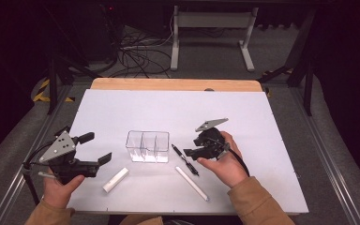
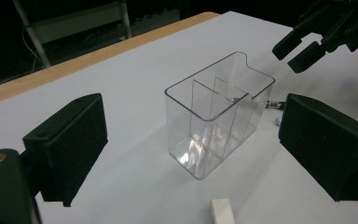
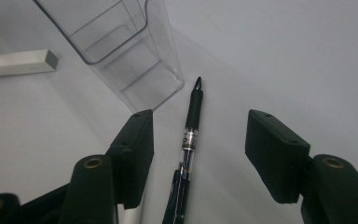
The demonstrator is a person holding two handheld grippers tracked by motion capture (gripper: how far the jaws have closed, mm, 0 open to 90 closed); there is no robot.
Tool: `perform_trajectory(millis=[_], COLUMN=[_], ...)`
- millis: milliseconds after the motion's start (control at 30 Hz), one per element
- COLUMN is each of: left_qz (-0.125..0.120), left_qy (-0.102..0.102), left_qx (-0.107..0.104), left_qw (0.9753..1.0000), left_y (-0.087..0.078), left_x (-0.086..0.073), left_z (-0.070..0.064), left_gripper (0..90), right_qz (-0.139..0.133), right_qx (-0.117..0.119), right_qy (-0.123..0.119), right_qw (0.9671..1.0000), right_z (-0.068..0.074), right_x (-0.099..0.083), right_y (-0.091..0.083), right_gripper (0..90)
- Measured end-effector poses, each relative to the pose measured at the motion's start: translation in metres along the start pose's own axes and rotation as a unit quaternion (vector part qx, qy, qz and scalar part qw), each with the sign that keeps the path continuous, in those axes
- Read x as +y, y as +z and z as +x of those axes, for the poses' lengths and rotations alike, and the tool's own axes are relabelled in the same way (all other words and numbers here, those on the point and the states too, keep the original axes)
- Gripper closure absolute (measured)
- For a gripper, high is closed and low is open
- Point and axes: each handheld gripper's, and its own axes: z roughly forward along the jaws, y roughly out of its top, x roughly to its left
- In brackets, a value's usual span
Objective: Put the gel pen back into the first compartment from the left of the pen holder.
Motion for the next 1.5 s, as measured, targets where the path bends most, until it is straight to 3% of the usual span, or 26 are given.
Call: perform_trajectory(millis=[300,833,1267,1500], left_qz=[0.003,0.004,0.008,0.012], left_qy=[0.001,0.001,0.001,-0.002], left_qx=[0.0,0.003,0.004,0.002], left_qw=[1.0,1.0,1.0,0.9999], left_y=[0.002,0.002,0.004,0.004], left_x=[-0.001,-0.002,-0.003,-0.003], left_z=[0.0,0.002,0.003,0.005], left_gripper=[8.6,8.7,9.1,9.3], right_qz=[0.043,0.078,0.101,0.08], right_qx=[-0.009,-0.001,-0.003,0.0], right_qy=[0.0,0.005,0.004,0.043], right_qw=[0.9991,0.997,0.9949,0.9959], right_z=[0.001,-0.002,0.0,0.005], right_x=[0.011,0.018,0.02,0.019], right_y=[0.023,0.054,0.067,0.071], right_gripper=[48.2,56.5,64.8,72.2])
